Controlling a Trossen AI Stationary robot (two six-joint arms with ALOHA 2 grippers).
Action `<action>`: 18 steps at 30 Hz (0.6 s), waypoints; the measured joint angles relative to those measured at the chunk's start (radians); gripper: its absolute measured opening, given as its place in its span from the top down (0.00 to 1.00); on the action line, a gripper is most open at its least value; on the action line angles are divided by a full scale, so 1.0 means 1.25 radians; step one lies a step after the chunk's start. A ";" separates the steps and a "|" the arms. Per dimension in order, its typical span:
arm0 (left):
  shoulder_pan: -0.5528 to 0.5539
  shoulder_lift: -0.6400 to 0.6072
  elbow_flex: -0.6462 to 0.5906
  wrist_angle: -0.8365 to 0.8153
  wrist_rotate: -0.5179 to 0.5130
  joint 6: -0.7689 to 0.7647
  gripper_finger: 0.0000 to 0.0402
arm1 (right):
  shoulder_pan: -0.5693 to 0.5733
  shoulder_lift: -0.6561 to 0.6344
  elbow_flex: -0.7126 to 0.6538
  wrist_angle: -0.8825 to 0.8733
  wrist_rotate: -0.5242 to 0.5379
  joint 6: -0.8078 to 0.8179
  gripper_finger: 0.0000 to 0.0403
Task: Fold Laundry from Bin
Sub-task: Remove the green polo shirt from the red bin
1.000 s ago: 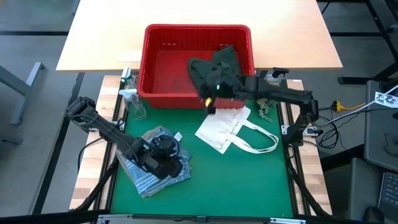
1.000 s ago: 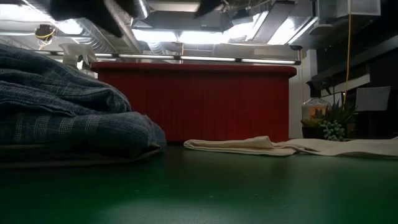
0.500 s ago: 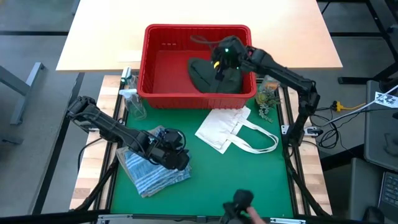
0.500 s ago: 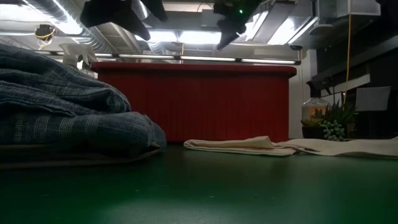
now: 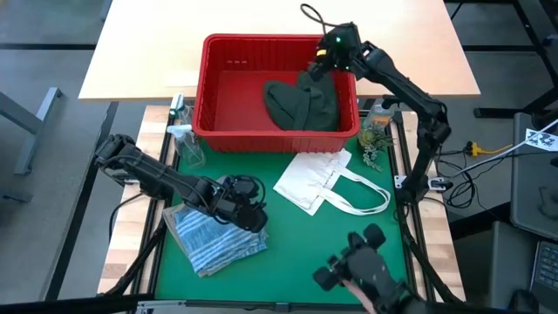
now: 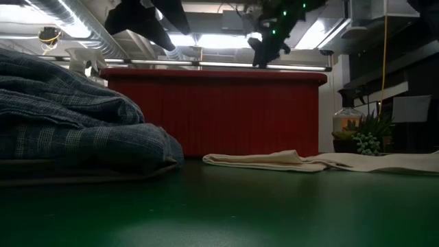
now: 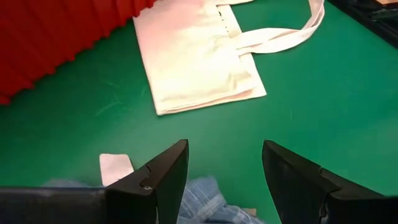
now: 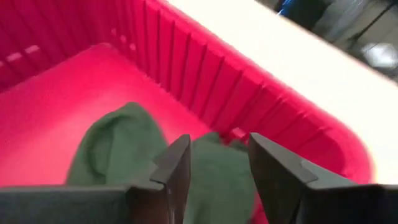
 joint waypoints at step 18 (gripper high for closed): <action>0.014 0.000 0.000 0.000 -0.001 0.005 0.50 | -0.040 0.207 0.000 -0.081 -0.040 -0.059 0.61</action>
